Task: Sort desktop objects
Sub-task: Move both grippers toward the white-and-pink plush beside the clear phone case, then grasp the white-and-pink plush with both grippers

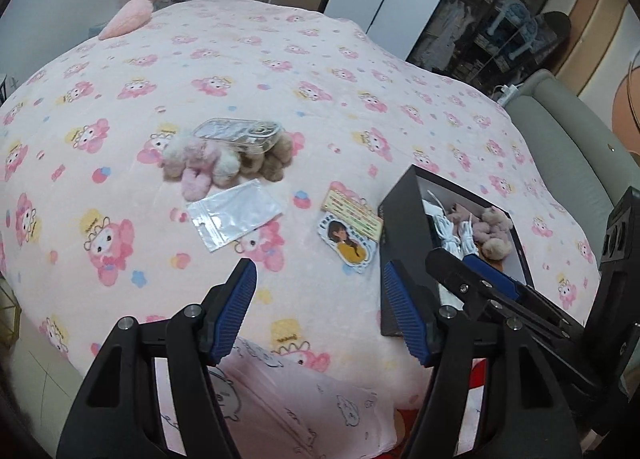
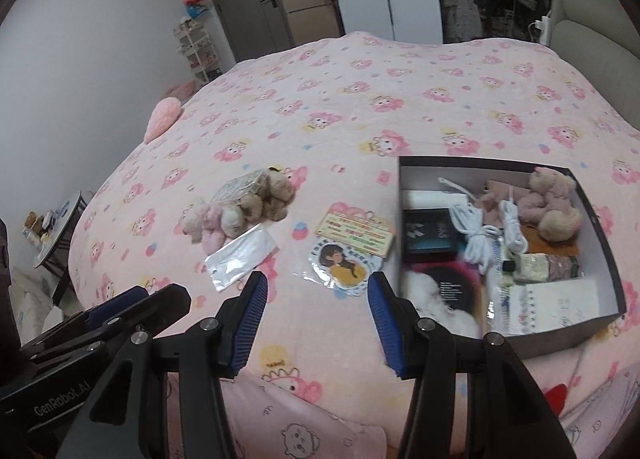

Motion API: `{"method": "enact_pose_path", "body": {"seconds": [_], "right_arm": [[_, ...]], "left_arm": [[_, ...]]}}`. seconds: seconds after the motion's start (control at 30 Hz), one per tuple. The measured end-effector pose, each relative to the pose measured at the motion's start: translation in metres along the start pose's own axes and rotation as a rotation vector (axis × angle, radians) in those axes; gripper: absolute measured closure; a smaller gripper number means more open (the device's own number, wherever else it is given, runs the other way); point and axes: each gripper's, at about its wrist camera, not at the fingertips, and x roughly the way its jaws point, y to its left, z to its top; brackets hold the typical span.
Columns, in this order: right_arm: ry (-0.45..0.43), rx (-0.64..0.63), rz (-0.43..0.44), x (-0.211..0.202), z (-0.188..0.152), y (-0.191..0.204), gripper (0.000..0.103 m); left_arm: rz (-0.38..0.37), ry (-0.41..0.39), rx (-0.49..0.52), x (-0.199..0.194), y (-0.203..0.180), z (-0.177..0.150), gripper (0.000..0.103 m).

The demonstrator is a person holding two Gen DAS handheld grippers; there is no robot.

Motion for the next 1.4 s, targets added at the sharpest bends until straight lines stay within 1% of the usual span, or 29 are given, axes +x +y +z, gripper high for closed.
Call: {"method": "enact_pose_path", "body": {"seconds": [0.07,0.13,0.2,0.3,0.37,0.43,0.5,0.53,0.57,0.6,0.63,0.67,0.7,0.77,0.8,0.87,0.9,0.97,1.03,1.1,1.2,1.23,1.3,1.33,1.37,1.4], "right_arm": [[0.037,-0.019,0.039,0.023,0.000,0.009,0.053],[0.077,-0.030,0.022,0.047,-0.001,0.012,0.053],[0.100,-0.015,0.007,0.070,0.002,0.014,0.053],[0.111,-0.049,0.037,0.101,0.013,0.029,0.053],[0.117,-0.084,0.059,0.122,0.019,0.040,0.053],[0.150,-0.083,0.076,0.147,0.023,0.047,0.053],[0.192,-0.069,0.097,0.174,0.029,0.053,0.053],[0.199,-0.070,0.102,0.186,0.033,0.057,0.053],[0.204,-0.086,0.077,0.199,0.038,0.063,0.053],[0.210,-0.105,0.025,0.212,0.042,0.069,0.053],[0.208,-0.106,-0.017,0.223,0.046,0.072,0.053],[0.204,-0.097,-0.036,0.232,0.050,0.073,0.055],[0.202,-0.093,-0.037,0.238,0.055,0.073,0.059],[0.190,-0.083,-0.017,0.248,0.063,0.075,0.060],[0.189,-0.078,-0.003,0.251,0.066,0.076,0.060],[0.195,-0.074,0.020,0.257,0.067,0.079,0.060],[0.201,-0.076,0.030,0.260,0.067,0.081,0.060],[0.219,-0.080,0.060,0.264,0.065,0.086,0.060],[0.231,-0.088,0.080,0.262,0.063,0.090,0.060],[0.224,-0.107,0.118,0.256,0.062,0.097,0.060],[0.211,-0.133,0.173,0.251,0.063,0.112,0.060],[0.211,-0.144,0.164,0.254,0.063,0.116,0.060],[0.233,-0.152,0.095,0.271,0.063,0.121,0.060],[0.252,-0.144,0.069,0.281,0.062,0.120,0.060],[0.269,-0.130,0.070,0.289,0.061,0.118,0.060],[0.282,-0.110,0.088,0.293,0.061,0.114,0.060]], "left_arm": [[0.011,-0.013,-0.037,0.008,0.021,0.006,0.035],[0.027,-0.018,-0.074,0.018,0.043,0.011,0.035],[0.050,-0.015,-0.107,0.032,0.067,0.018,0.035],[0.059,0.017,-0.140,0.058,0.100,0.031,0.036],[0.078,0.039,-0.151,0.077,0.120,0.039,0.036],[0.080,0.054,-0.172,0.096,0.138,0.046,0.036],[0.065,0.082,-0.211,0.117,0.156,0.055,0.036],[0.028,0.104,-0.234,0.130,0.165,0.058,0.036],[-0.021,0.147,-0.260,0.146,0.174,0.062,0.036],[-0.044,0.194,-0.290,0.162,0.183,0.065,0.036],[-0.044,0.216,-0.313,0.174,0.191,0.068,0.040],[-0.047,0.219,-0.323,0.182,0.195,0.071,0.040],[-0.053,0.224,-0.327,0.189,0.197,0.074,0.041],[-0.046,0.225,-0.319,0.200,0.196,0.079,0.043],[-0.046,0.223,-0.310,0.205,0.194,0.082,0.045],[-0.042,0.239,-0.304,0.213,0.190,0.085,0.059],[-0.047,0.256,-0.295,0.215,0.189,0.085,0.074],[-0.079,0.272,-0.285,0.210,0.189,0.082,0.080],[-0.097,0.271,-0.278,0.195,0.191,0.075,0.095],[-0.099,0.261,-0.275,0.177,0.197,0.067,0.096],[-0.072,0.259,-0.298,0.166,0.212,0.058,0.096],[-0.072,0.268,-0.321,0.168,0.217,0.056,0.096],[-0.088,0.261,-0.357,0.173,0.223,0.057,0.095],[-0.100,0.254,-0.356,0.175,0.222,0.058,0.084],[-0.107,0.256,-0.346,0.180,0.220,0.060,0.076],[-0.121,0.259,-0.334,0.185,0.217,0.062,0.063]]}}
